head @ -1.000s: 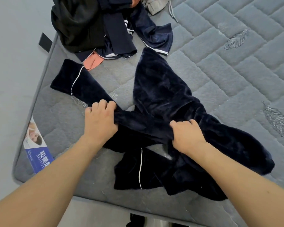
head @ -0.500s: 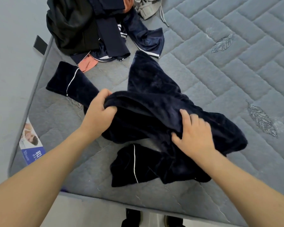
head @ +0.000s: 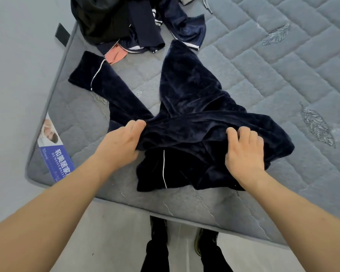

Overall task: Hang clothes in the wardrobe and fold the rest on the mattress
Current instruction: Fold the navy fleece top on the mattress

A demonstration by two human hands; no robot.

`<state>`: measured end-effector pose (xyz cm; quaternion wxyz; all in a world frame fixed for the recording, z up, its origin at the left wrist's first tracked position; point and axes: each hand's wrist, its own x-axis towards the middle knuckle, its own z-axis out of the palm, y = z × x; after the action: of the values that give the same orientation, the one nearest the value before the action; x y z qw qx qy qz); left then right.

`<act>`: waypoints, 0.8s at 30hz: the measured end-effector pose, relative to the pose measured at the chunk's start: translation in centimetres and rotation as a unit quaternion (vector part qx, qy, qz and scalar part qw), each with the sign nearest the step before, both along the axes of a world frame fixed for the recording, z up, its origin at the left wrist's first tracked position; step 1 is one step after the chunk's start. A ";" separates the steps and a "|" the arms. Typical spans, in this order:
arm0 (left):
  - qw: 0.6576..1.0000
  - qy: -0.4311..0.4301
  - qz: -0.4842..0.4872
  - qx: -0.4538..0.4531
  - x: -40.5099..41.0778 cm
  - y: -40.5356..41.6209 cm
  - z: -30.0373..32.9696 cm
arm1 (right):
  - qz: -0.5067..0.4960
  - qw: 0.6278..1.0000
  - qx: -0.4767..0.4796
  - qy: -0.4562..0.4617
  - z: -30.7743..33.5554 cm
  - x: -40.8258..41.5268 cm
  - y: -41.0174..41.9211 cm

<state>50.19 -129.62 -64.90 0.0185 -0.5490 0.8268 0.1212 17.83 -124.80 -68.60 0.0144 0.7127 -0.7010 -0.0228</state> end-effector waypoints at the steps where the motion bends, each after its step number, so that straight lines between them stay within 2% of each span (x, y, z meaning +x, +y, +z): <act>1: 0.997 0.072 0.015 -0.013 0.0 0.4 0.5 | 0.036 0.999 -0.021 -0.003 -0.1 0.1 0.4; 3: 0.978 0.201 0.057 -0.019 -0.6 1.0 1.5 | 0.089 0.994 0.053 0.038 -0.2 0.5 1.5; 5: 0.954 0.288 0.081 0.004 -1.5 1.4 2.5 | 0.045 0.981 0.163 0.094 -0.3 0.5 2.2; 6: 0.946 0.313 0.083 0.014 -1.9 1.4 3.0 | 0.007 0.980 0.173 0.101 -0.2 0.2 2.1; 8: 0.927 0.359 0.101 0.041 -2.5 1.6 4.0 | -0.060 0.986 0.156 0.029 0.5 -0.4 1.5; 9: 0.915 0.384 0.114 0.052 -2.7 1.7 4.7 | -0.108 0.983 0.136 -0.055 0.9 -0.8 1.3; 10: 0.903 0.409 0.125 0.048 -2.9 1.7 5.6 | -0.171 0.964 0.114 -0.171 1.8 -1.0 1.1; 11: 0.893 0.428 0.137 0.031 -2.9 1.6 6.7 | -0.241 0.921 0.094 -0.291 3.0 -1.1 0.9; 13: 0.876 0.450 0.171 -0.028 -2.5 1.1 10.2 | -0.356 0.799 0.026 -0.484 6.9 -0.6 0.5; 15: 0.859 0.467 0.195 -0.080 -1.8 0.7 15.4 | -0.402 0.677 -0.058 -0.614 12.3 -0.1 0.9; 16: 0.851 0.472 0.206 -0.100 -1.2 0.7 18.5 | -0.391 0.658 -0.088 -0.637 15.1 0.2 1.7; 17: 0.845 0.472 0.221 -0.118 -0.7 0.4 21.1 | -0.351 0.706 -0.102 -0.607 17.5 0.4 2.4; 18: 0.840 0.473 0.231 -0.132 -0.1 0.8 24.1 | -0.281 0.802 -0.086 -0.520 20.1 0.5 3.5; 19: 0.836 0.477 0.237 -0.135 0.4 1.6 27.3 | -0.199 0.890 -0.032 -0.410 22.6 0.4 4.7; 20: 0.827 0.491 0.242 -0.126 0.9 2.7 30.1 | -0.135 0.941 0.043 -0.307 25.1 0.4 5.8; 21: 0.817 0.508 0.248 -0.113 1.3 3.9 32.4 | -0.093 0.963 0.122 -0.224 27.4 0.1 6.5; 24: 0.774 0.582 0.242 -0.062 1.8 7.2 37.4 | -0.081 0.948 0.297 -0.084 33.9 -0.4 7.9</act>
<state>52.01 -122.47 -27.54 -0.5300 -0.5556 0.5254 0.3665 17.44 -116.89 -34.70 -0.2589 0.6246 -0.7168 -0.1706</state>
